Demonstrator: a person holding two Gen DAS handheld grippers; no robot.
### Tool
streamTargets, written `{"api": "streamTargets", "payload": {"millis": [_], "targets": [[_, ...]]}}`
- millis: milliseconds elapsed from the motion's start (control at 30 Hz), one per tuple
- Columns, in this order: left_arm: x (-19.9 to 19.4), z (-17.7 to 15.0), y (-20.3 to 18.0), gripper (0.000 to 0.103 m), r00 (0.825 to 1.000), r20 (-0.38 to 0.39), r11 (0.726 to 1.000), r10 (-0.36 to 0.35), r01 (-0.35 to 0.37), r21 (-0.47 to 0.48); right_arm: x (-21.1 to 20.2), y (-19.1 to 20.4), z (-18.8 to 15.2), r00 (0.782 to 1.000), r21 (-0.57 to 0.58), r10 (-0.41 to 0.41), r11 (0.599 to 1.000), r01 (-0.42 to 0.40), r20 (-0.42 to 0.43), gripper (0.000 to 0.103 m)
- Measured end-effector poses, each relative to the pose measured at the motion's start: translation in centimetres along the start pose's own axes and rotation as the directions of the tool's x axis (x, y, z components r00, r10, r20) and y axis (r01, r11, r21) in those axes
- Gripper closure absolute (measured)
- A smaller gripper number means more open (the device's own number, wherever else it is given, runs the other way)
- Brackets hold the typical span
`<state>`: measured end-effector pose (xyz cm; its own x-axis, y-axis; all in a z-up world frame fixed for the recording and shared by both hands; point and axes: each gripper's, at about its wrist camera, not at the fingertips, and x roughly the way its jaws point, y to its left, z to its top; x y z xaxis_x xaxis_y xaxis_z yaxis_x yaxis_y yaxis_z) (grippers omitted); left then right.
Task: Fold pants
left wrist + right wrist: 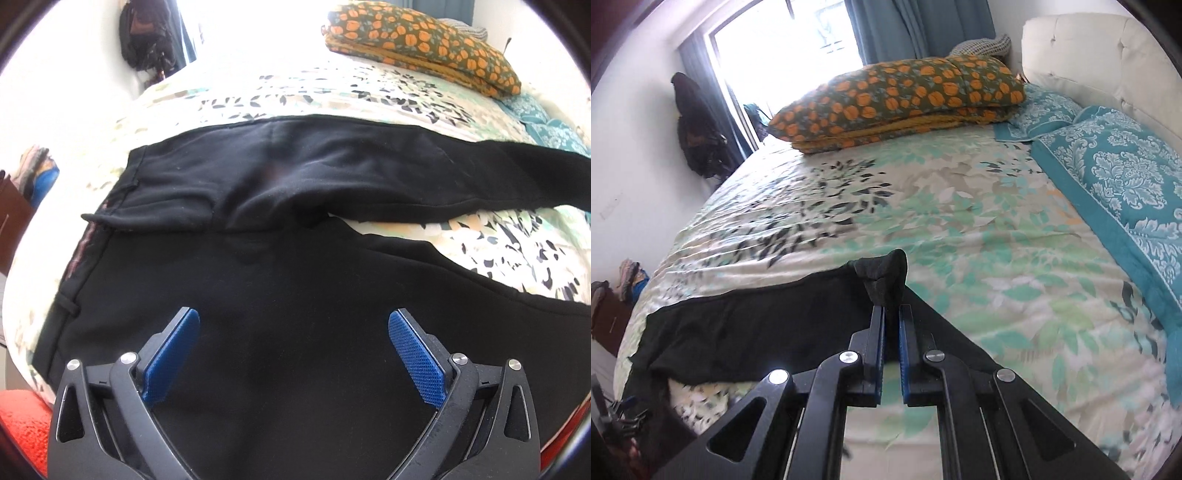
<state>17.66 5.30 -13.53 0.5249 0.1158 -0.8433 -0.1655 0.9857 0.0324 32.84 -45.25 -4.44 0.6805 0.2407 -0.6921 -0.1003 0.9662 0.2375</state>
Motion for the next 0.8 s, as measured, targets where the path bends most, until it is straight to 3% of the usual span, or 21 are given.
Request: {"api": "streamTargets", "payload": {"millis": [167, 367, 500, 600, 667, 767, 800], "targets": [[-1.6, -0.3, 0.6, 0.001, 0.999, 0.002, 0.999, -0.035, 0.035, -0.006, -10.3, 5.1, -10.8, 0.994, 0.100, 0.096, 0.990, -0.102, 0.055, 0.096], [-2.1, -1.5, 0.9, 0.001, 0.994, -0.044, 0.994, -0.101, 0.099, -0.041, -17.8, 6.5, -23.3, 0.995, 0.267, -0.047, 0.963, 0.021, 0.091, 0.096], [-2.0, -1.3, 0.5, 0.001, 0.987, -0.066, 0.988, -0.147, 0.143, -0.060, -19.9, 4.7, -23.9, 0.982, 0.302, -0.132, 0.949, 0.086, 0.135, 0.096], [-1.5, 0.1, 0.5, 0.001, 0.976, -0.082, 0.977, -0.203, 0.196, -0.083, -19.1, 3.0, -24.5, 0.981, 0.331, -0.167, 0.935, 0.126, 0.098, 0.096], [-0.7, 1.7, 0.7, 0.001, 0.958, -0.094, 0.959, -0.270, 0.258, -0.117, -19.0, 2.3, -24.5, 0.981, 0.353, -0.165, 0.928, 0.120, 0.100, 0.096], [1.3, 4.6, 0.5, 0.001, 0.911, -0.117, 0.913, -0.396, 0.378, -0.153, -19.0, 2.3, -24.3, 0.977, 0.351, -0.176, 0.928, 0.126, 0.116, 0.096], [2.2, 5.7, 0.4, 0.001, 0.902, -0.130, 0.906, -0.412, 0.391, -0.161, -19.1, 2.5, -24.3, 0.977, 0.350, -0.178, 0.928, 0.125, 0.121, 0.096]]}}
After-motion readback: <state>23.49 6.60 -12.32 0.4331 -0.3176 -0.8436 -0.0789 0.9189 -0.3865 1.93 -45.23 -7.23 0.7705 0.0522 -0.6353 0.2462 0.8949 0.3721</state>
